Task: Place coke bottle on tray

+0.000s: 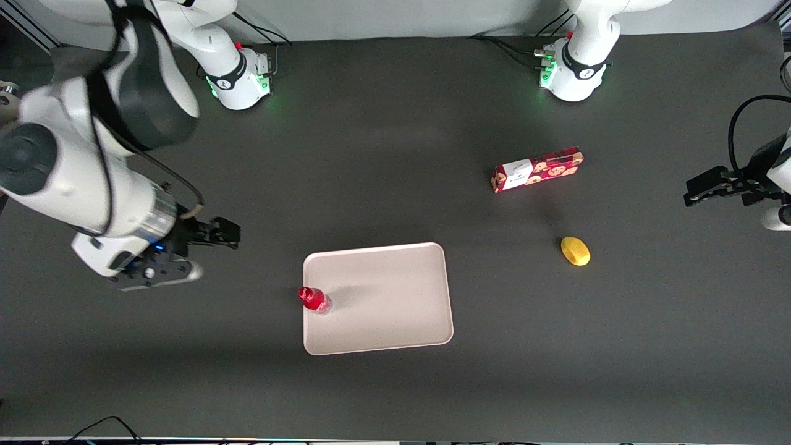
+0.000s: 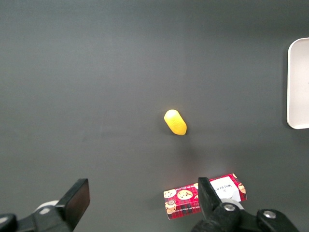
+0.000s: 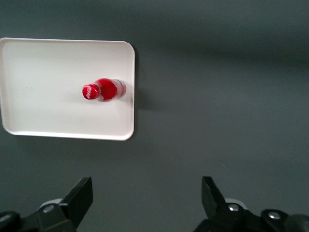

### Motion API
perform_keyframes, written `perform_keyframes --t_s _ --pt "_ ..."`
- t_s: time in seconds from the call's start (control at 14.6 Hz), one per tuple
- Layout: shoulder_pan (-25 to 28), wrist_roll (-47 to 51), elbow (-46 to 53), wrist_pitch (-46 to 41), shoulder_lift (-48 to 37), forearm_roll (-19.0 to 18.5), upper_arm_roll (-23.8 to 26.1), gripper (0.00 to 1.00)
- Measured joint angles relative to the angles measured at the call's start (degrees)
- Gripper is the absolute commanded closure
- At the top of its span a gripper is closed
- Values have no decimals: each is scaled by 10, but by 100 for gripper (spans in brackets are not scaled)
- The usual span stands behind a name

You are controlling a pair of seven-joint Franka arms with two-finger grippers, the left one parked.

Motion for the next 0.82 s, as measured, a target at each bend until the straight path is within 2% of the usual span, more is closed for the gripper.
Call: perform_keyframes --t_s 0.14,0.34,0.61,0.82 --pt "-57 -14 -27 -27 -57 12 17 0" --pt "-113 -36 -84 -28 -111 13 23 0" --pt "-123 -37 -160 14 -149 13 -6 0" --pt "-122 -19 -239 57 -200 11 -8 0"
